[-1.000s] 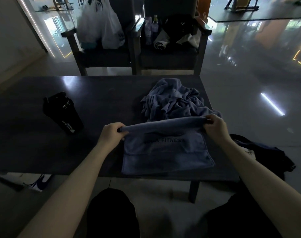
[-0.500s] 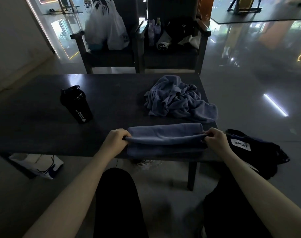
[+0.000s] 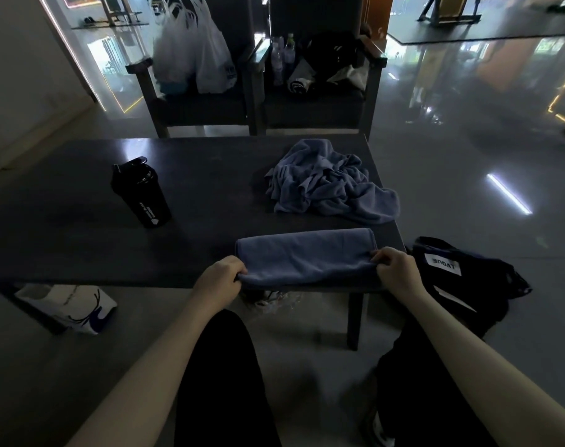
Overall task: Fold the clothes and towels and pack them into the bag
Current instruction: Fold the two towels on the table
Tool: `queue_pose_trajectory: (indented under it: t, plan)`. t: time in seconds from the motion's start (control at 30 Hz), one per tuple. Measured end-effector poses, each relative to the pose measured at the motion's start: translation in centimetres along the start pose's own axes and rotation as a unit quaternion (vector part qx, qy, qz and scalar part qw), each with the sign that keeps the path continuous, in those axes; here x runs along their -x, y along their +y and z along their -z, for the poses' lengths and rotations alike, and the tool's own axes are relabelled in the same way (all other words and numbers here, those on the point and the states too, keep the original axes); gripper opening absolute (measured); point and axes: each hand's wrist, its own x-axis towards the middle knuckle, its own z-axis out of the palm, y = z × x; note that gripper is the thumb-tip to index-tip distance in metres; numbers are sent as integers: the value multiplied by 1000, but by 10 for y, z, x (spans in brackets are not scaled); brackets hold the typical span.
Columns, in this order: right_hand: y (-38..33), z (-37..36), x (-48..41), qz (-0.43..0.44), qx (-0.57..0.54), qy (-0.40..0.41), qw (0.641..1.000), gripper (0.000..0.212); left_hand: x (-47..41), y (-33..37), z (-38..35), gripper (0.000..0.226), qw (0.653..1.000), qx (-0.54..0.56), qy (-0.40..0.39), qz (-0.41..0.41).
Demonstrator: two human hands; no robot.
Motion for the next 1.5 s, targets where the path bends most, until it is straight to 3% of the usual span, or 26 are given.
queue_pose_trajectory:
  t: [0.1,0.23,0.3,0.47,0.57,0.77,0.87,1.13,1.5]
  plan:
    - [-6,-1,5,44,77,37,995,28,-4,3,-3,28,997,-69,-41,4]
    - [-26,-12,2,122,104,60,985,28,-17,25,-11,37,994,-106,4,26]
    - [-39,-23,-3,137,120,34,983,31,-24,41,-18,44,996,-79,22,34]
    - [-67,-60,-23,170,225,-124,951,49,-51,79,-46,54,998,-32,-41,28]
    - [-63,-76,-32,158,274,-165,934,54,-63,80,-64,57,997,-47,-47,44]
    - [-47,-80,-32,128,280,-141,941,63,-71,61,-74,78,995,-95,-19,13]
    - [-45,-74,-32,93,283,-134,945,65,-71,56,-72,64,996,-90,-16,14]
    - [-19,-48,-35,-8,281,-120,952,69,-64,25,-56,64,988,-97,-9,120]
    - [-22,-48,-21,-27,258,-111,959,68,-58,24,-46,68,978,-77,-17,194]
